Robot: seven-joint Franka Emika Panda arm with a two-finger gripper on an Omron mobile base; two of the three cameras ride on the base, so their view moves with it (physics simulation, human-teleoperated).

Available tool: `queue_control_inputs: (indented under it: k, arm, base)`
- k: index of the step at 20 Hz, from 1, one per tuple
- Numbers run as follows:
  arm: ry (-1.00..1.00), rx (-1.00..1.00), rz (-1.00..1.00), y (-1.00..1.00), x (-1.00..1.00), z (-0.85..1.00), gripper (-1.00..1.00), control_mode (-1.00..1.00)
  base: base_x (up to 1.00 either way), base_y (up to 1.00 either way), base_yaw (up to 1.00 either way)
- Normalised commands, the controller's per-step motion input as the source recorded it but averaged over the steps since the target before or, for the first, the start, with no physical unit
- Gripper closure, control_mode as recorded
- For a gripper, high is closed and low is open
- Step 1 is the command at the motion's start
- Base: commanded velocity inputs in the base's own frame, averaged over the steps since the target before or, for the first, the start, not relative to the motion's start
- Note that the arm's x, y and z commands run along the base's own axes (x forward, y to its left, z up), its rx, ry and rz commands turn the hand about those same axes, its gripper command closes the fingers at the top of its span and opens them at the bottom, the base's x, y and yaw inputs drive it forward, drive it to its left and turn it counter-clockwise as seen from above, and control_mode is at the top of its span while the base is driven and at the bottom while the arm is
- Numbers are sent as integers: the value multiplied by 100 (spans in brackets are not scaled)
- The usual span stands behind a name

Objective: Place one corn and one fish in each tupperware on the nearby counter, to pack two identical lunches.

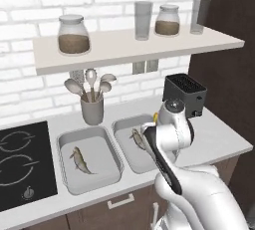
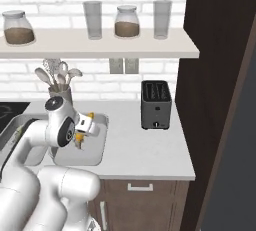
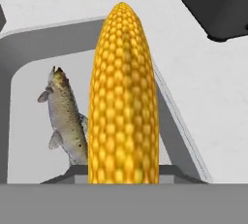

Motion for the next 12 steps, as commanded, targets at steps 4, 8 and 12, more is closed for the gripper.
queue_control_inputs:
  k: [4,8,12]
  arm:
    - [12,0,-8,48,100,-27,-100,-100]
    - [16,0,0,-1,52,0,-100,-100]
    - [15,0,1,-26,23,0,-100,-100]
  base:
    - [0,0,0]
    - [0,0,0]
    - [0,0,0]
